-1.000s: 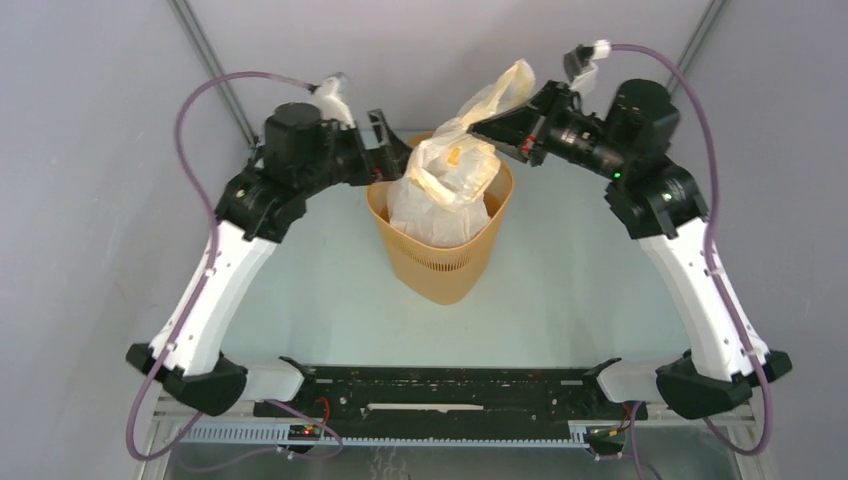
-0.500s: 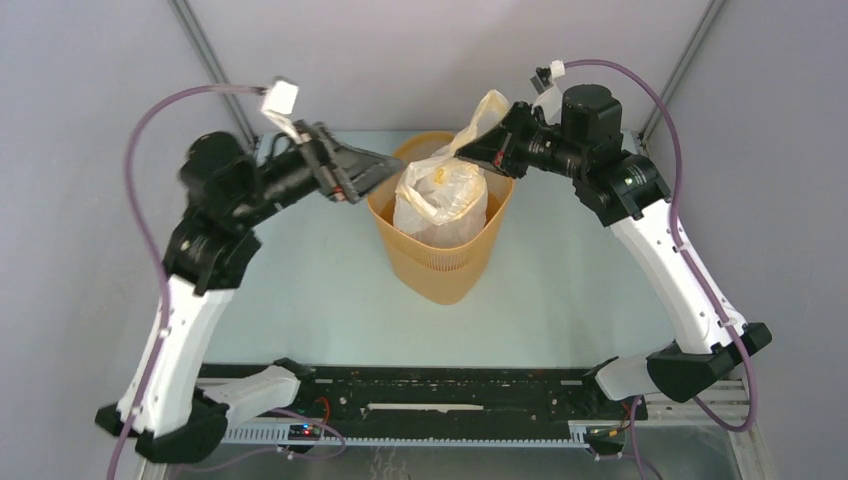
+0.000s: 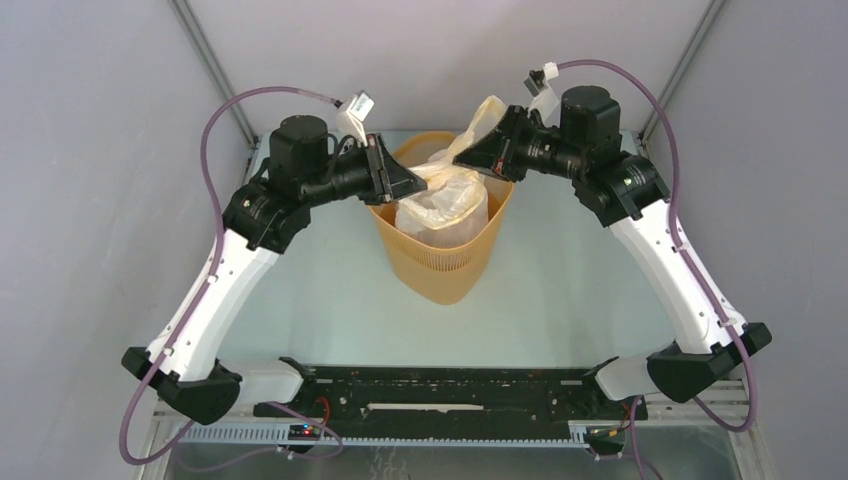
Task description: Put the trash bags into the trash bin
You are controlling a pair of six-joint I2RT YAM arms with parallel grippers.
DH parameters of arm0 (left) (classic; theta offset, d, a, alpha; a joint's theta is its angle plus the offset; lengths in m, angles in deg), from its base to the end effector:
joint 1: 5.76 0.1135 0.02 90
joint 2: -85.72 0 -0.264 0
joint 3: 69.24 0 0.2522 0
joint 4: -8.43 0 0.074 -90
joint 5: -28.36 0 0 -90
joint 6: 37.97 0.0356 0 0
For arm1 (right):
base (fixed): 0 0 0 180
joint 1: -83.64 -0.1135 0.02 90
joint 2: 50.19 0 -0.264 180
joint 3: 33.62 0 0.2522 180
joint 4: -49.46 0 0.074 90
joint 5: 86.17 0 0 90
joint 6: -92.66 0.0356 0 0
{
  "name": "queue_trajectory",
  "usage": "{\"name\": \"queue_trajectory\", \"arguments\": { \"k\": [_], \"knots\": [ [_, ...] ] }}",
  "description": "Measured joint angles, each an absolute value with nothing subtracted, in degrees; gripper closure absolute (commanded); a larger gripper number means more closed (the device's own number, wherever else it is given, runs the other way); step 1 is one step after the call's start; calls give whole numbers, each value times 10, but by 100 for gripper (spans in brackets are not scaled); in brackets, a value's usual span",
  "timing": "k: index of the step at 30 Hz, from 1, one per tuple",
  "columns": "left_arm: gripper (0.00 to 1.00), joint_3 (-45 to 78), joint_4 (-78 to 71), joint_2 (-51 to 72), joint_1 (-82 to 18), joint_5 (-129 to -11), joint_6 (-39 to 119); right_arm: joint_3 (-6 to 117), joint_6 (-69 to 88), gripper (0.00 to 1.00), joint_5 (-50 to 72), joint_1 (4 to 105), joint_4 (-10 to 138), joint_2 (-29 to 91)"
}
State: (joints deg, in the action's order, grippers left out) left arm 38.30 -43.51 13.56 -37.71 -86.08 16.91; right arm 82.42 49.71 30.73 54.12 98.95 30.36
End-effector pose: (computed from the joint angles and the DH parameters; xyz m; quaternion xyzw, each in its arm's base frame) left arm 0.2016 -0.1431 0.4805 0.1048 0.7866 -0.4642 0.3934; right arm 0.2397 0.1542 0.4948 -0.0247 0.7793 0.5149 0.3564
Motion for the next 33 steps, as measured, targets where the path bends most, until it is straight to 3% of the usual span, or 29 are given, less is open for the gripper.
{"name": "queue_trajectory", "arguments": {
  "k": [3,6,14,19,21,22,23,25,26,27,30,33],
  "knots": [
    [86,384,-446,136,-373,-843,163,817,482,43,312,540,999,301],
    [87,376,-432,140,-357,-846,137,814,458,27,311,540,1021,298],
    [91,227,-298,212,-302,-889,26,739,389,21,300,536,1038,209],
    [88,207,-243,213,-297,-910,-21,723,349,21,266,510,1035,192],
    [85,207,-230,213,-297,-915,-27,729,333,28,238,488,1039,202],
    [83,207,-224,213,-297,-917,-30,733,325,36,219,478,1041,209],
    [74,207,-219,213,-297,-919,-34,736,320,48,200,469,1042,216],
    [42,207,-213,213,-297,-920,-37,737,310,72,156,454,1044,228],
    [32,207,-209,213,-296,-920,-41,737,312,78,132,446,1050,233],
    [27,207,-208,213,-295,-920,-40,737,307,83,118,442,1054,234],
    [30,207,-213,214,-285,-919,-39,723,308,92,68,423,1056,221],
    [42,206,-224,215,-272,-919,-34,671,312,95,38,402,1049,174]
  ]
}}
